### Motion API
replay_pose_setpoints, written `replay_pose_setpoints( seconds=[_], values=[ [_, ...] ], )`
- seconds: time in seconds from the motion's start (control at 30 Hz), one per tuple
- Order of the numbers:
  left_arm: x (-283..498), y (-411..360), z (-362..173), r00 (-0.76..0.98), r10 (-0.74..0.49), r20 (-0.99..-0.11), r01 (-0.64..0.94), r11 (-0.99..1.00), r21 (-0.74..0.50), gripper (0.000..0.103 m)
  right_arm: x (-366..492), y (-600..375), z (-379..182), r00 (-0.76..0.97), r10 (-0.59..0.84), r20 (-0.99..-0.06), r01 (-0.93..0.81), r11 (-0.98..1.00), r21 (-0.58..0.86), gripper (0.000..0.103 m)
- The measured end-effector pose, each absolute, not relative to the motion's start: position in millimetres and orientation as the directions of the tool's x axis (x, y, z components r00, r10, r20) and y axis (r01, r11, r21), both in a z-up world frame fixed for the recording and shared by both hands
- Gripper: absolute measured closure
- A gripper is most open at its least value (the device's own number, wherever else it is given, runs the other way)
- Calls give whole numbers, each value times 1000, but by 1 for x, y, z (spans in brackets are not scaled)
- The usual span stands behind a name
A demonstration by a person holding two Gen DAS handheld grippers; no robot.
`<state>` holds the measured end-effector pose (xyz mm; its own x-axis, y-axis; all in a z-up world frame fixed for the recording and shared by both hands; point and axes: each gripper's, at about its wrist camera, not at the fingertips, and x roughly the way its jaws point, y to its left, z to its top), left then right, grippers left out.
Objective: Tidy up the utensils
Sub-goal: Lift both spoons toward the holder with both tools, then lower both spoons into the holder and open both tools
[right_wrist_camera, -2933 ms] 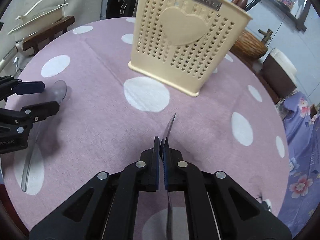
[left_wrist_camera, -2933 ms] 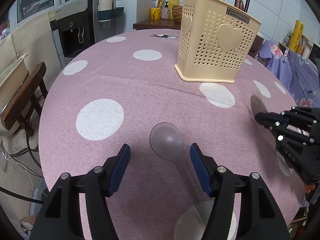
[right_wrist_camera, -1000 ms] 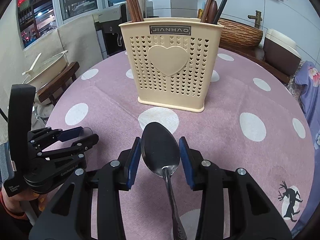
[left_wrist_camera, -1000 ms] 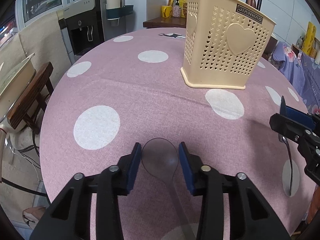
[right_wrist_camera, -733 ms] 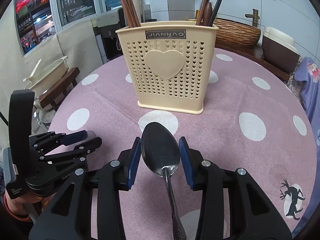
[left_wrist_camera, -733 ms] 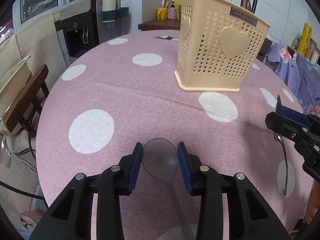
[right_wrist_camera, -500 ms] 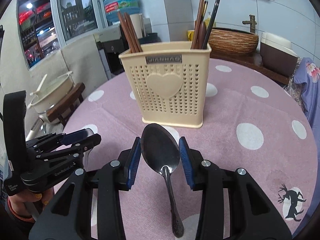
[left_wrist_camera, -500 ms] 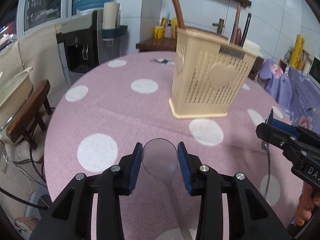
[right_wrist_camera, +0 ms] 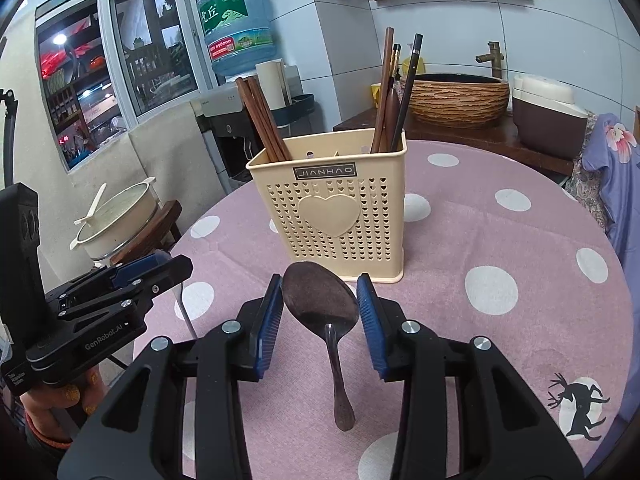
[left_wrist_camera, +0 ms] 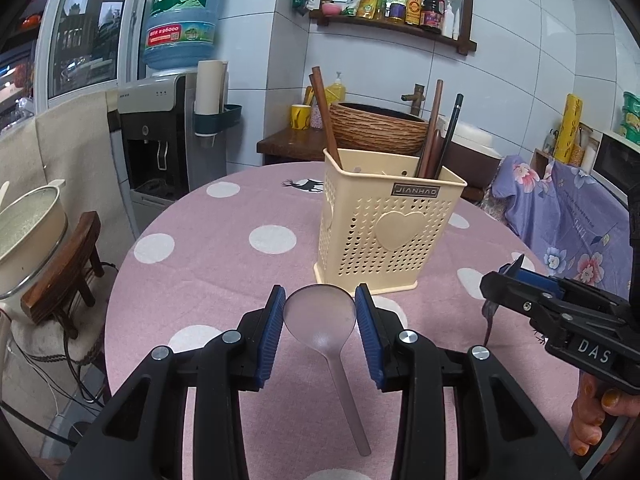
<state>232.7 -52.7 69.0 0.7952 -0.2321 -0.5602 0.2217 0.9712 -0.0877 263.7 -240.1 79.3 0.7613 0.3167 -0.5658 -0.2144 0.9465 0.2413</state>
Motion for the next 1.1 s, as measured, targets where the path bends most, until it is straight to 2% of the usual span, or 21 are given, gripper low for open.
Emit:
replay_pose_setpoints(
  seconds=[0.47,0.67,0.87,1.0,1.1],
  values=[
    [237,-50,92,815,-274,-510,249,961,-118,67,265,-242,100,779,344,-524,-242,936,254,65],
    [259,-50,141,864,-296,-407,264,955,-135,67,281,-241,152,835,346,-428,-272,935,226,65],
    [305,-52,210,913,-290,-287,249,953,-170,67,314,-245,218,911,292,-293,-247,952,181,65],
    [330,-60,224,938,-247,-242,211,963,-166,67,344,-250,238,936,257,-242,-217,960,178,65],
    [346,-68,212,940,-232,-252,199,969,-149,67,364,-252,228,936,235,-262,-187,963,194,65]
  ],
)
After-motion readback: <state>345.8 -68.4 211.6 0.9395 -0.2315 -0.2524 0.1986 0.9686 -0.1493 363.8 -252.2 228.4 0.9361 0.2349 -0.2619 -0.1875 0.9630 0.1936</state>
